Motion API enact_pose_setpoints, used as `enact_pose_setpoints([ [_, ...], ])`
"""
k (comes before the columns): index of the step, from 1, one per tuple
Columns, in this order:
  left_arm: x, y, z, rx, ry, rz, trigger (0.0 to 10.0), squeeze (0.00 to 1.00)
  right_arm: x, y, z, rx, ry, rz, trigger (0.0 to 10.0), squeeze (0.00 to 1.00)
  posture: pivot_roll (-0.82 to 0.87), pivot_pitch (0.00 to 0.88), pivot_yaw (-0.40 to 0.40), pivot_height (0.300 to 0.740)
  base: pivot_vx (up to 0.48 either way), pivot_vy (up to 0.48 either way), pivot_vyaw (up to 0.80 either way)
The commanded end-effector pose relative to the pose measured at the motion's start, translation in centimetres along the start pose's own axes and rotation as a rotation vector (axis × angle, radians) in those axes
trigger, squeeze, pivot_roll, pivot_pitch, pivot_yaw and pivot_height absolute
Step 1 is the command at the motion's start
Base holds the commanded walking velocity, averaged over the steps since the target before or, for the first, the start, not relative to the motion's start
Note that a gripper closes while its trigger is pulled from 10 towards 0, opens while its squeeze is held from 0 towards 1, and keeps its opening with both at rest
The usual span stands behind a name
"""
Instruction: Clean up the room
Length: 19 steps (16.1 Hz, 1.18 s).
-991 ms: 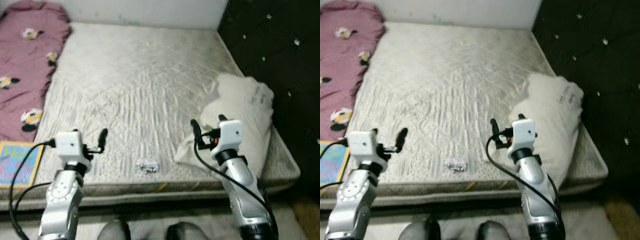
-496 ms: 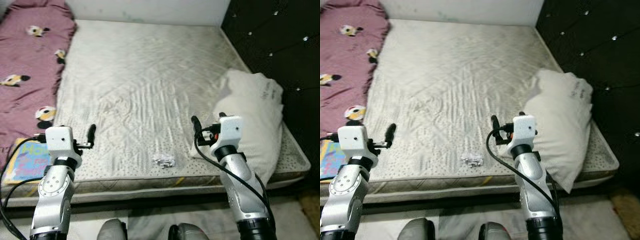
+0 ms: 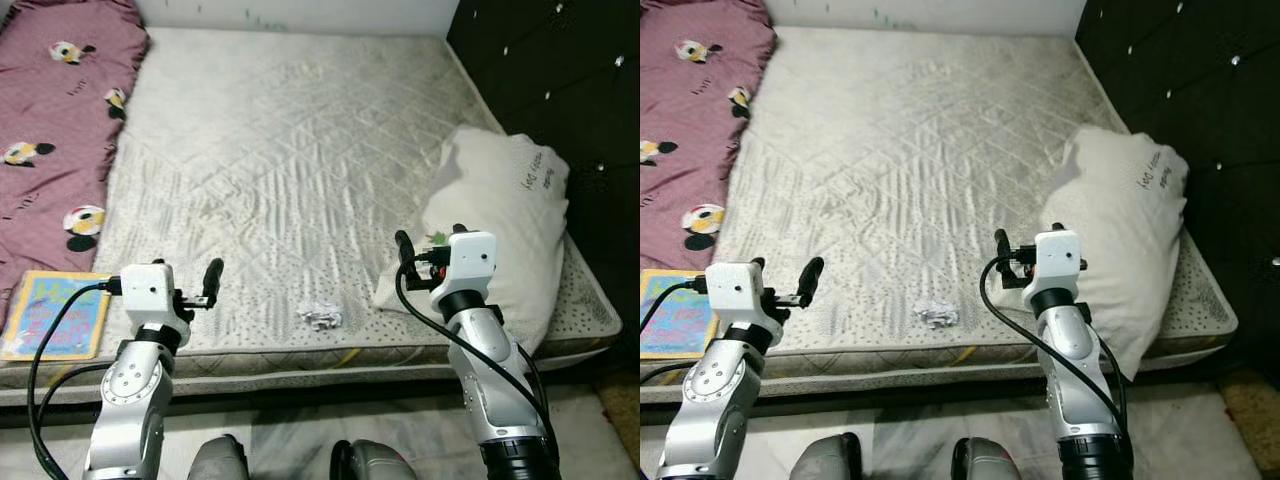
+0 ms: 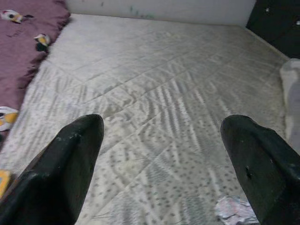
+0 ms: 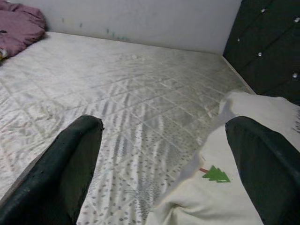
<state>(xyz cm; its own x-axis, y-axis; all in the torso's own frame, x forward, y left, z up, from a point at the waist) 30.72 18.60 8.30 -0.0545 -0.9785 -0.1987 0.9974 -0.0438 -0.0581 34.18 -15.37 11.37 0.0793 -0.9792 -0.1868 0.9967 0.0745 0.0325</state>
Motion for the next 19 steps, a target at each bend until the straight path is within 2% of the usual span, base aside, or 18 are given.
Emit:
enact_pose_setpoints([
  [1,-0.17,-0.22,0.04,-0.004,-0.009,0.007,10.0,0.00,0.62,-0.09,0.21,0.000,0.017,-0.022,10.0,0.00,0.04,0.121,-0.068,0.740,0.000,0.000,0.00],
  [4,-0.35,-0.24,-0.06,-0.008,-0.020,0.021,10.0,0.00,0.79,-0.36,-0.15,-0.009,0.017,-0.026,10.0,0.00,0.04,0.120,-0.070,0.740,0.000,0.000,-0.72],
  [12,-0.12,-0.19,0.21,-0.006,-0.004,0.016,10.0,0.00,0.35,-0.47,-0.29,-0.015,0.003,-0.005,10.0,0.00,0.04,0.135,-0.068,0.740,0.000,0.000,0.00],
  [16,-0.17,-0.04,0.27,-0.004,-0.026,0.022,10.0,0.00,0.09,-0.52,-0.26,-0.016,0.019,0.013,10.0,0.00,0.04,0.133,-0.072,0.740,0.000,0.000,0.00],
  [19,-0.16,0.08,0.16,-0.013,-0.036,0.023,10.0,0.00,0.06,-0.40,-0.30,-0.019,0.018,0.018,10.0,0.00,0.04,0.132,-0.073,0.740,0.000,0.431,0.00],
])
Point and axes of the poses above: a point about 5 cm out from each wrist's last joint towards the gripper, its own y axis pointing out of the wrist towards the gripper, its own z axis along the axis of the wrist's last joint, x = y × z, the point moved 6 cm from there along y, pointing out of the wrist towards the gripper, and after that the axes turned 14 degrees about y, right-handed, at the moved point
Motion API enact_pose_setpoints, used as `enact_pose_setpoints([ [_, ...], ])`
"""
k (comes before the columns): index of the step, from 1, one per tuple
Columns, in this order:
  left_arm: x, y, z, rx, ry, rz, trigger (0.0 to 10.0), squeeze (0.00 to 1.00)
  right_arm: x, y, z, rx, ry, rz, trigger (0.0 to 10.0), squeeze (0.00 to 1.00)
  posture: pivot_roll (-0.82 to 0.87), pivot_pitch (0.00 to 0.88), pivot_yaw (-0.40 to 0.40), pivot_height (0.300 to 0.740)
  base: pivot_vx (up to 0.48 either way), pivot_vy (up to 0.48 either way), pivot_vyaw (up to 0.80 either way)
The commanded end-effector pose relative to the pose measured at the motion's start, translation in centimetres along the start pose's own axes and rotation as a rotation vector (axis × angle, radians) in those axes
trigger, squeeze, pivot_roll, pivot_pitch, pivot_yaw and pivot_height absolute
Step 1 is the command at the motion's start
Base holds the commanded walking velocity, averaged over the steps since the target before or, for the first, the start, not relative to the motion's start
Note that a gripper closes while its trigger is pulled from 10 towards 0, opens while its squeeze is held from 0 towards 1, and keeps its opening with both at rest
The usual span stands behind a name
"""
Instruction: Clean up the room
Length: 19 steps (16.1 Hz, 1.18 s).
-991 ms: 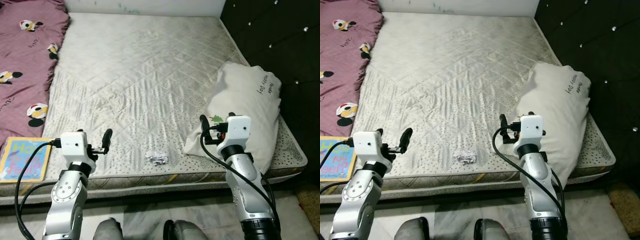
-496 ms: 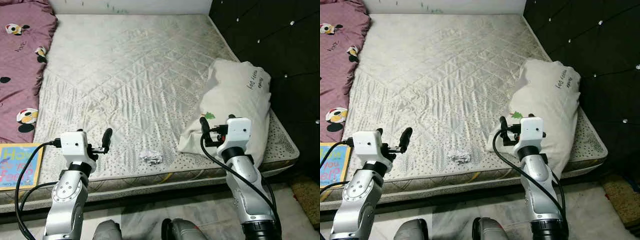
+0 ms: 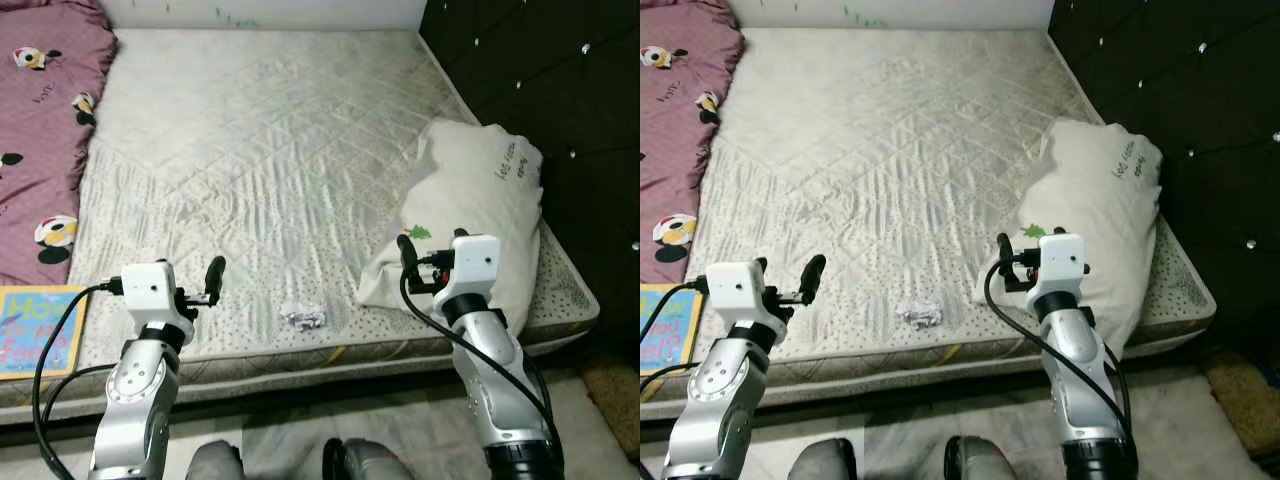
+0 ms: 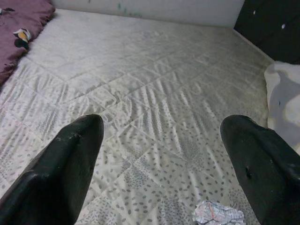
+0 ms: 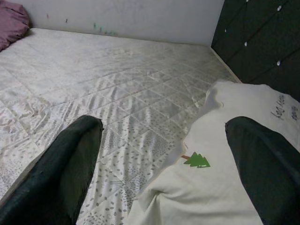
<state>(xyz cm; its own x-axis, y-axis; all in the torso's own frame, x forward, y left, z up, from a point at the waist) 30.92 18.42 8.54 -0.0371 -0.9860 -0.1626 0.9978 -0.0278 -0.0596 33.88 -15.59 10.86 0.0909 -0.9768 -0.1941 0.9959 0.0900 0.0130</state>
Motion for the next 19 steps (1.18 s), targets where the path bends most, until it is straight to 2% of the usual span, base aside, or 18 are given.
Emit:
enact_pose_setpoints([
  [1,-0.27,-0.10,-0.12,-0.009,0.003,0.007,10.0,0.00,-0.23,-0.07,0.13,0.003,0.009,0.009,10.0,0.00,0.04,0.129,-0.073,0.740,0.000,0.480,0.00],
  [7,-0.37,-0.03,-0.12,-0.009,0.008,0.016,10.0,0.00,-0.31,-0.07,0.05,-0.001,0.010,0.015,10.0,0.00,0.04,0.123,-0.076,0.740,0.000,0.476,0.00],
  [11,0.22,-0.11,0.42,0.024,0.007,-0.024,10.0,0.00,-0.41,-0.08,-0.09,-0.005,0.011,0.018,10.0,0.00,0.05,0.124,-0.076,0.740,0.000,0.000,0.00],
  [19,0.48,-0.01,0.74,0.037,0.000,-0.032,10.0,0.00,-0.54,0.09,0.06,-0.005,-0.003,0.022,10.0,0.00,0.04,0.145,-0.080,0.740,0.062,0.000,0.00],
])
Point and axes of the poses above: a point about 5 cm out from each wrist's last joint towards the gripper, its own y axis pointing out of the wrist towards the gripper, its own z axis along the axis of the wrist's last joint, x = y × z, the point moved 6 cm from there along y, pointing out of the wrist towards the gripper, and after that the axes turned 14 degrees about y, right-handed, at the moved point
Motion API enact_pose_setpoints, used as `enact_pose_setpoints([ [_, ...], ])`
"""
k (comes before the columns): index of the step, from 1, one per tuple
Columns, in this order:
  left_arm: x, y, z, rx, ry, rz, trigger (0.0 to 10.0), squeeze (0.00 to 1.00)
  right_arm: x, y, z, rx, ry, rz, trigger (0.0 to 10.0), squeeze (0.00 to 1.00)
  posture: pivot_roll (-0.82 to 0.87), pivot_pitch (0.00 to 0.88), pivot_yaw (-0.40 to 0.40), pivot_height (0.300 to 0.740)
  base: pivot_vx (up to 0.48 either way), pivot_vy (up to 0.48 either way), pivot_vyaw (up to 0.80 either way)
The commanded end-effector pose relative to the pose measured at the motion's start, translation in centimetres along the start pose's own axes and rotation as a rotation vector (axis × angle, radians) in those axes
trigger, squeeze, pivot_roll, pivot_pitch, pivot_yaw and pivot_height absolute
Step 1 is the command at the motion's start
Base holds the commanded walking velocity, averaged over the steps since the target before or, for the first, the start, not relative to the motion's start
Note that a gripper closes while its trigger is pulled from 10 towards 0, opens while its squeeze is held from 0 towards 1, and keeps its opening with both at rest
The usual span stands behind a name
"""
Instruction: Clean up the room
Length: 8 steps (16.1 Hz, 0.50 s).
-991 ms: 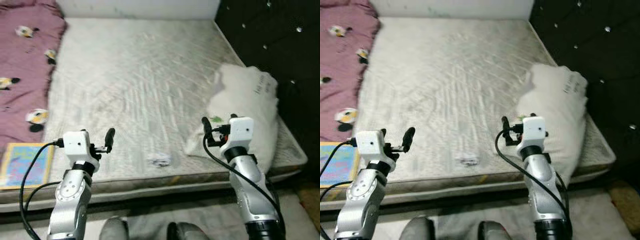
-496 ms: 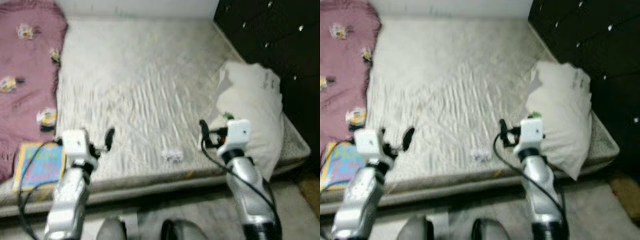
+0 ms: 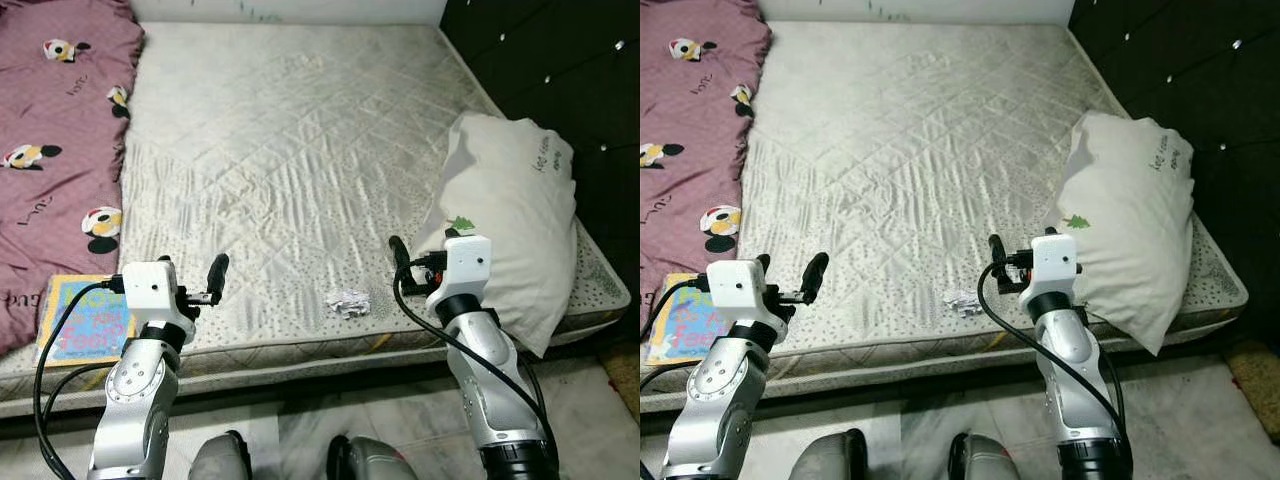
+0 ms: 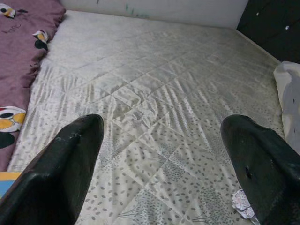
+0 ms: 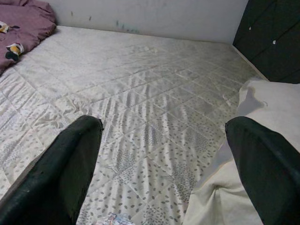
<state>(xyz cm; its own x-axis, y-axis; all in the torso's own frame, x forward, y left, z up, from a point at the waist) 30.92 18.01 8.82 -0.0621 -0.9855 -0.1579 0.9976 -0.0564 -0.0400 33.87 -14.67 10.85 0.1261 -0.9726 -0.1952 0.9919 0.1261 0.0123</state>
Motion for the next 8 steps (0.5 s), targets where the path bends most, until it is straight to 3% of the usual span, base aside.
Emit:
enact_pose_setpoints([
  [1,0.12,0.00,0.37,0.012,0.003,-0.005,10.0,0.00,0.36,-0.02,0.25,0.003,-0.006,-0.014,10.0,0.00,0.04,0.145,-0.080,0.740,0.000,0.000,0.00],
  [8,-0.17,0.08,-0.08,-0.013,0.012,0.015,10.0,0.00,0.46,-0.08,0.32,0.007,0.002,-0.020,10.0,0.00,0.04,0.149,-0.080,0.740,0.000,0.000,0.00],
])
Point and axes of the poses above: a point about 5 cm out from each wrist's last joint towards the gripper, its own y axis pointing out of the wrist towards the gripper, its own z axis along the axis of the wrist's last joint, x = y × z, the point moved 6 cm from there along y, pointing out of the wrist towards the gripper, and after that the axes turned 14 degrees about y, right-handed, at the moved point
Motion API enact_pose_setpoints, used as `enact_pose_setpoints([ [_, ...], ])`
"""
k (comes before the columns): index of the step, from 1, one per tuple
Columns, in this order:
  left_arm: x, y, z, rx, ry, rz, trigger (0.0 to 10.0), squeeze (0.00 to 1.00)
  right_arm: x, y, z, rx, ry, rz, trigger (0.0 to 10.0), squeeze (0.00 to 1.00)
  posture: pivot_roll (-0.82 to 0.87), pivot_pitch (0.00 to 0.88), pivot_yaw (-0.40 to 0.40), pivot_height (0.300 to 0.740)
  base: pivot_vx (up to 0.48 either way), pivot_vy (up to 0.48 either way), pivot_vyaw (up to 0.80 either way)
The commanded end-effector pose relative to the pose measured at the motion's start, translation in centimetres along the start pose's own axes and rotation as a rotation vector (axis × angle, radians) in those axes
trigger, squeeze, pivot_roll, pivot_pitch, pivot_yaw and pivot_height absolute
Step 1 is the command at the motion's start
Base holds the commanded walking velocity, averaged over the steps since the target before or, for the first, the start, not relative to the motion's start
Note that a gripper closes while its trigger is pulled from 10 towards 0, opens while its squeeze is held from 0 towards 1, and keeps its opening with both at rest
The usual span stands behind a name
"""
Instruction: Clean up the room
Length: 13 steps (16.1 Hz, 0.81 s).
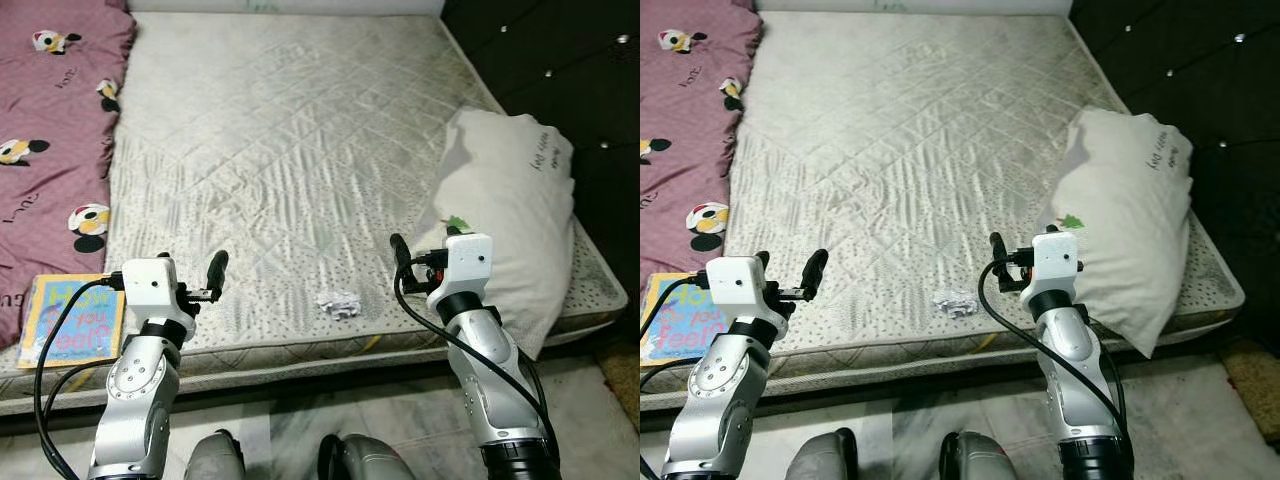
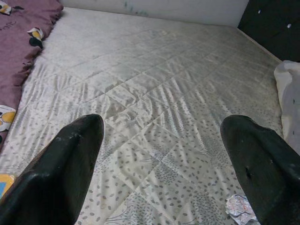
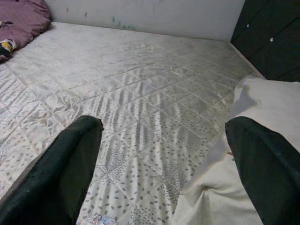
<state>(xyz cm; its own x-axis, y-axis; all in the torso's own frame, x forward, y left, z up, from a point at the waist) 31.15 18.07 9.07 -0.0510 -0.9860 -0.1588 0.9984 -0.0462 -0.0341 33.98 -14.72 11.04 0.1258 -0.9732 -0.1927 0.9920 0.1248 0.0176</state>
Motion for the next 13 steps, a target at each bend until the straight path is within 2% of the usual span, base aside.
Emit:
enact_pose_setpoints([
  [1,-0.12,-0.12,-0.35,-0.019,0.011,0.006,10.0,0.00,0.41,-0.19,0.09,0.001,0.008,-0.019,10.0,0.00,0.04,0.150,-0.079,0.740,0.000,0.000,0.00],
  [7,-0.24,-0.06,-0.34,-0.021,0.024,0.013,10.0,0.00,0.35,-0.15,0.03,-0.002,0.016,-0.016,10.0,0.00,0.04,0.150,-0.077,0.706,0.000,0.000,0.00],
  [13,-0.34,0.00,-0.38,-0.024,0.028,0.027,10.0,0.00,0.23,-0.15,-0.02,-0.002,0.022,-0.006,10.0,0.00,0.04,0.142,-0.080,0.646,0.000,0.000,0.00],
])
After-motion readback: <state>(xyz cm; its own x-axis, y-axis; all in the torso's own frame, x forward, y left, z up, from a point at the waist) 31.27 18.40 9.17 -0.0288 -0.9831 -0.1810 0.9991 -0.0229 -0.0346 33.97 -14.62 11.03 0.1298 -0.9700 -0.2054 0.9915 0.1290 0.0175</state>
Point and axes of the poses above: a point about 5 cm out from each wrist's last joint towards the gripper, its own y axis pointing out of the wrist towards the gripper, its own z axis along the axis of the wrist's last joint, x = y × z, the point moved 6 cm from there along y, pointing out of the wrist towards the gripper, and after that the axes turned 14 degrees about y, right-handed, at the moved point
